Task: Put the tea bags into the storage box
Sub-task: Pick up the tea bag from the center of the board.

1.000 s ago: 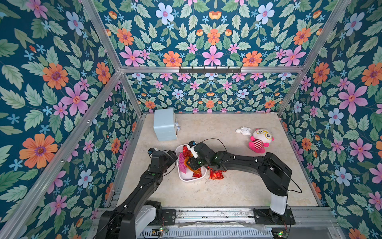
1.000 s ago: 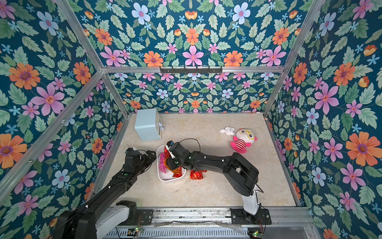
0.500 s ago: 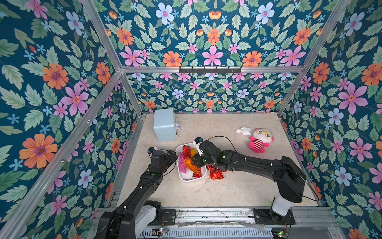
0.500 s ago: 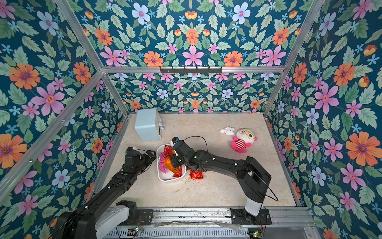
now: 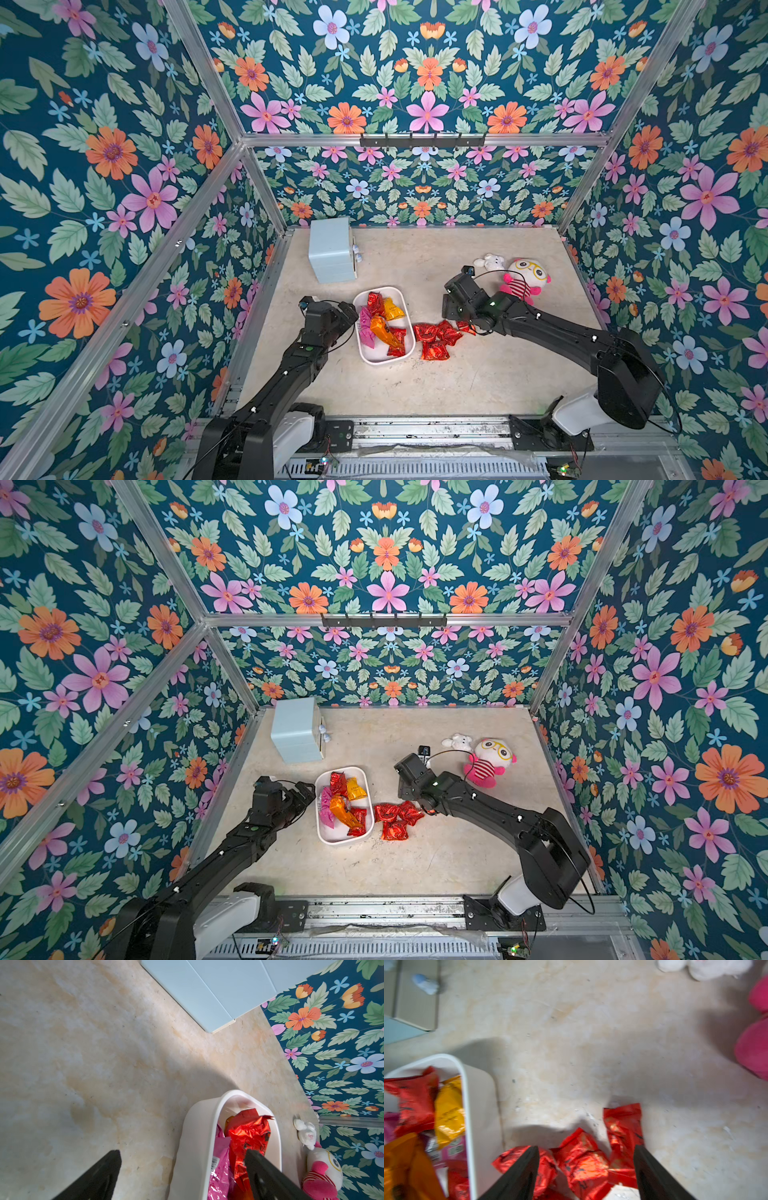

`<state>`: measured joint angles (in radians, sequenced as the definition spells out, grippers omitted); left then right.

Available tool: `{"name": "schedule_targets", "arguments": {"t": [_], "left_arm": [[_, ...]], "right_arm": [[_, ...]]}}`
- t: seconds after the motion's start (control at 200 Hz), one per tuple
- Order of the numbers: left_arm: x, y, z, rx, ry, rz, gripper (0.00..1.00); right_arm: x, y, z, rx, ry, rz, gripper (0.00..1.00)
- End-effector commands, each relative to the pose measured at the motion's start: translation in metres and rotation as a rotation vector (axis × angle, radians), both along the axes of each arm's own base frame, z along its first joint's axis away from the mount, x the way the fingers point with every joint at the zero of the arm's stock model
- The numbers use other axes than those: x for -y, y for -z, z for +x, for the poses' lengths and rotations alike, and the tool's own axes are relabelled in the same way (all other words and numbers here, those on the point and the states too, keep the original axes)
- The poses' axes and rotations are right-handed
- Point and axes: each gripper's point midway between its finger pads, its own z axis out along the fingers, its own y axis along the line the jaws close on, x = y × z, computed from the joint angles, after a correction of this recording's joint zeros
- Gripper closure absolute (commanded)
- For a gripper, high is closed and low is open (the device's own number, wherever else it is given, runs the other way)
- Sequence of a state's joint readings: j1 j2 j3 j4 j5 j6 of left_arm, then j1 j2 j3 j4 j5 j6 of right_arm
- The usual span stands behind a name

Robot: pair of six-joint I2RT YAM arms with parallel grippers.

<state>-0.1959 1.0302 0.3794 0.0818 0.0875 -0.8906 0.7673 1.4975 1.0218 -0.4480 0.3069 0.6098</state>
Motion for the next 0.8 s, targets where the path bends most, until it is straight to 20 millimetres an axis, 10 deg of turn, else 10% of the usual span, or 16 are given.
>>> {"name": "schedule_targets", "arguments": {"t": [0.0, 0.325, 0.795], "left_arm": [[0.004, -0.007, 0.006, 0.028, 0.009, -0.016, 0.01], [0.005, -0.01, 0.008, 0.029, 0.011, -0.017, 0.01], [0.0, -0.004, 0.0, 0.02, -0.005, -0.008, 0.01]], "right_arm": [[0.028, 0.015, -0.004, -0.049, 0.068, -0.023, 0.19], [0.029, 0.057, 0.004, -0.133, 0.048, -0.001, 0.27], [0.023, 0.073, 0.011, -0.152, 0.021, 0.044, 0.9]]}}
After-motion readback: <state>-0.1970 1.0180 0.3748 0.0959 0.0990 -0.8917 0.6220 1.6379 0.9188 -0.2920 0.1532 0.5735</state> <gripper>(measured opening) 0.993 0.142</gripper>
